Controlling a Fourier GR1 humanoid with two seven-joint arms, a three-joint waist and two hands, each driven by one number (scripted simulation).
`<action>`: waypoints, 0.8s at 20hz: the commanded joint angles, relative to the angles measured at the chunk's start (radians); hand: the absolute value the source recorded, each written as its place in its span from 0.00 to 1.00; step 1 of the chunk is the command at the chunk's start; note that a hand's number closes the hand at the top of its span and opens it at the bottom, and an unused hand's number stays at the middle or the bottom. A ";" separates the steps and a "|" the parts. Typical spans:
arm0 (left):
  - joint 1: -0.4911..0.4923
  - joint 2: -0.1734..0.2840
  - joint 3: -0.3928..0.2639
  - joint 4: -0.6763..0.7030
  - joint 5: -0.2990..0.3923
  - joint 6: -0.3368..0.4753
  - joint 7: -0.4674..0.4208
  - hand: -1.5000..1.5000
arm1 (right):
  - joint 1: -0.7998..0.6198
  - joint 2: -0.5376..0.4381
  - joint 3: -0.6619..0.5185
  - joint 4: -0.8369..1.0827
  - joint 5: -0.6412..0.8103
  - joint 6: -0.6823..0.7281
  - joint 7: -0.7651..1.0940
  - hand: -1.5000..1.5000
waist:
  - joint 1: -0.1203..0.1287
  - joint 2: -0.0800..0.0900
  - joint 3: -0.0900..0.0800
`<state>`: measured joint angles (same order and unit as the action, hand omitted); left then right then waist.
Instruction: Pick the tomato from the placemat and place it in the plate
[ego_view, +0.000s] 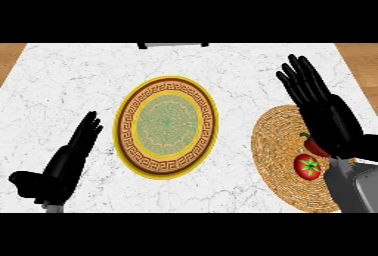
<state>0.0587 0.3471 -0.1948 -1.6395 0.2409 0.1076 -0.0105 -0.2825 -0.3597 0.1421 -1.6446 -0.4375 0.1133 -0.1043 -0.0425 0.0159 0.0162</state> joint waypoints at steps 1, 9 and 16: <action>-0.081 -0.013 0.011 0.055 -0.028 0.015 0.060 0.50 | 0.047 -0.034 -0.109 0.102 -0.037 0.054 -0.052 1.00 | 0.036 -0.013 -0.016; -0.054 0.024 0.113 0.120 -0.014 0.085 0.091 0.50 | 0.291 -0.222 -0.369 0.254 0.213 -0.219 -0.184 0.00 | -0.057 -0.007 -0.012; -0.142 0.015 0.095 0.190 -0.027 0.036 0.124 0.50 | 0.547 -0.121 -0.358 0.416 0.240 -0.031 -0.643 0.00 | 0.026 -0.015 -0.015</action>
<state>-0.0651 0.3704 -0.0923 -1.4801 0.2171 0.1663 0.1074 0.1509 -0.4612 -0.2029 -1.3190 -0.2478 0.0074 -0.5767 -0.0391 0.0034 0.0015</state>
